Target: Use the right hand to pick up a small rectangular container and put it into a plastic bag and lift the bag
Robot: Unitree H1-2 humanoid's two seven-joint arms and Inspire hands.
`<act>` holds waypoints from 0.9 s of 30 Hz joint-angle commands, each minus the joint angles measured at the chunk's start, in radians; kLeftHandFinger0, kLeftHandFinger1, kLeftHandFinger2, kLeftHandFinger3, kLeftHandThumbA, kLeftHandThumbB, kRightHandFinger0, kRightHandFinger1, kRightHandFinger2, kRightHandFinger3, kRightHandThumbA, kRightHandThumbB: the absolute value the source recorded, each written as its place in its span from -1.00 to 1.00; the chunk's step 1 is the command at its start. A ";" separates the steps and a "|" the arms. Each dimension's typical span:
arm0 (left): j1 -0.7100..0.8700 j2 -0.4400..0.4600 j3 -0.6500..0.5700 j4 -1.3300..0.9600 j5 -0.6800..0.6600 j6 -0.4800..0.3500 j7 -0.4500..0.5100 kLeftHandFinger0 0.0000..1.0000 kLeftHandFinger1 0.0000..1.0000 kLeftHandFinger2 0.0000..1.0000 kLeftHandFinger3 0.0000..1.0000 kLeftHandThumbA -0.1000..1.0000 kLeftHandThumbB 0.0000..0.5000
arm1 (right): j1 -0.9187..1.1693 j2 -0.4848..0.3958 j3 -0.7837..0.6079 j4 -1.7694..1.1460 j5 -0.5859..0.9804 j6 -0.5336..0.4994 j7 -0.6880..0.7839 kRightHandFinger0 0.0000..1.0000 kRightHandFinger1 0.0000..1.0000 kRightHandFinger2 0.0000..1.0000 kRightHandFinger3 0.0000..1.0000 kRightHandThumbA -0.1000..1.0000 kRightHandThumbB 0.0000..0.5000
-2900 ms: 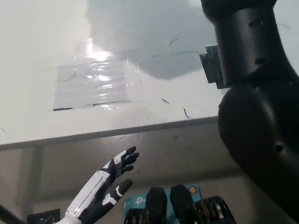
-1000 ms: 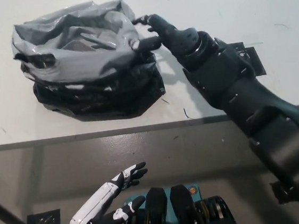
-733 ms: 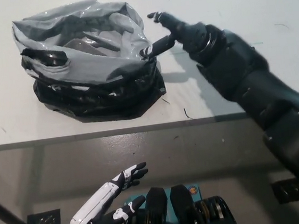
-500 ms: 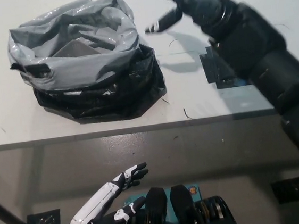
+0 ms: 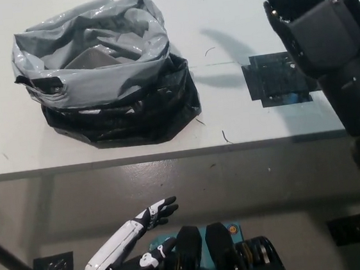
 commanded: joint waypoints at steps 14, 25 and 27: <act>-0.153 -0.066 0.185 0.059 -0.063 -0.075 0.160 1.00 1.00 1.00 1.00 1.00 -0.18 | 0.656 -0.099 -0.212 -1.439 0.119 0.020 -0.046 1.00 1.00 1.00 1.00 1.00 0.19; -0.170 -0.070 0.201 0.110 -0.051 -0.091 0.153 1.00 1.00 1.00 1.00 1.00 -0.01 | 1.169 0.118 0.072 -1.101 -0.176 -0.515 -0.216 1.00 1.00 1.00 1.00 1.00 -0.13; -0.162 -0.076 0.204 0.110 -0.057 -0.088 0.144 1.00 1.00 1.00 1.00 1.00 0.00 | 1.173 0.118 0.065 -1.011 -0.247 -0.554 -0.261 1.00 1.00 1.00 1.00 1.00 -0.15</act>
